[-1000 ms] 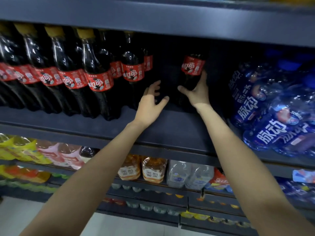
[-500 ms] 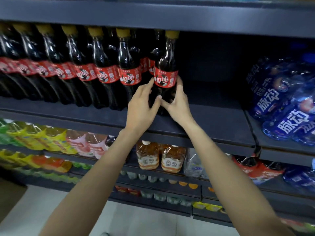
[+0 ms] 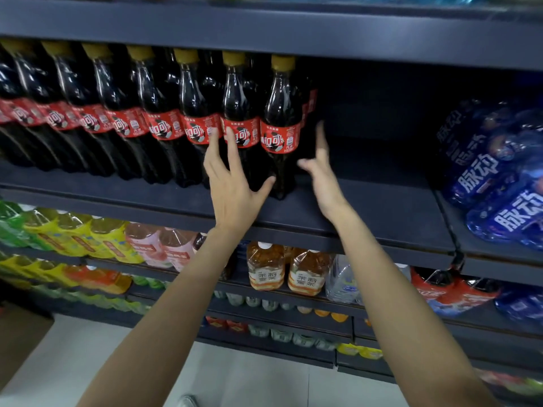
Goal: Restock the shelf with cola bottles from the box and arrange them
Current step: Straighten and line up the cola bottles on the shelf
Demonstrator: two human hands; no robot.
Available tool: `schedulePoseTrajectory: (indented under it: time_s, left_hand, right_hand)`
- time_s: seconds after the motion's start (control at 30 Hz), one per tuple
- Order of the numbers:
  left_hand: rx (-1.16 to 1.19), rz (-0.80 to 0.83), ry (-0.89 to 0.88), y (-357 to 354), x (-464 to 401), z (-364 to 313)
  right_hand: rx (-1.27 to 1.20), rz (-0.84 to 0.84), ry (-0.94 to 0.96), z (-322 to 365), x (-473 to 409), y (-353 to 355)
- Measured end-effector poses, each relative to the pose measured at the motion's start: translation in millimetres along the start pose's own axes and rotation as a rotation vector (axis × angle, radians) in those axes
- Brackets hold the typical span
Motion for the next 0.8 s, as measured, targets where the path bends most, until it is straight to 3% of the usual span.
schedulePoseTrajectory:
  time_s: [0.07, 0.13, 0.33, 0.8]
  left_hand:
    - [0.0, 0.008, -0.009, -5.9, -2.5, -5.9]
    - [0.013, 0.014, 0.016, -11.4, -3.2, -10.3]
    - [0.024, 0.02, 0.026, -15.0, -1.9, -11.0]
    - [0.063, 0.043, 0.049, -14.0, -1.2, -7.6]
  right_hand:
    - [-0.095, -0.114, -0.059, 0.2, -16.4, 17.4]
    - [-0.031, -0.163, -0.129, 2.8, -36.7, 18.9]
    - [-0.06, -0.069, -0.14, 18.7, -59.4, -12.9]
    - [0.006, 0.016, -0.102, 17.4, -51.0, -10.1]
Point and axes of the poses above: each hand's wrist, its own x-axis away from the middle knuckle, its own y-axis out of the back of the hand, z = x × y, the point moved 4 cm from there along -x, towards the middle knuckle, and after that the axes turned 4 degrees about z, right-handed, at the moved point
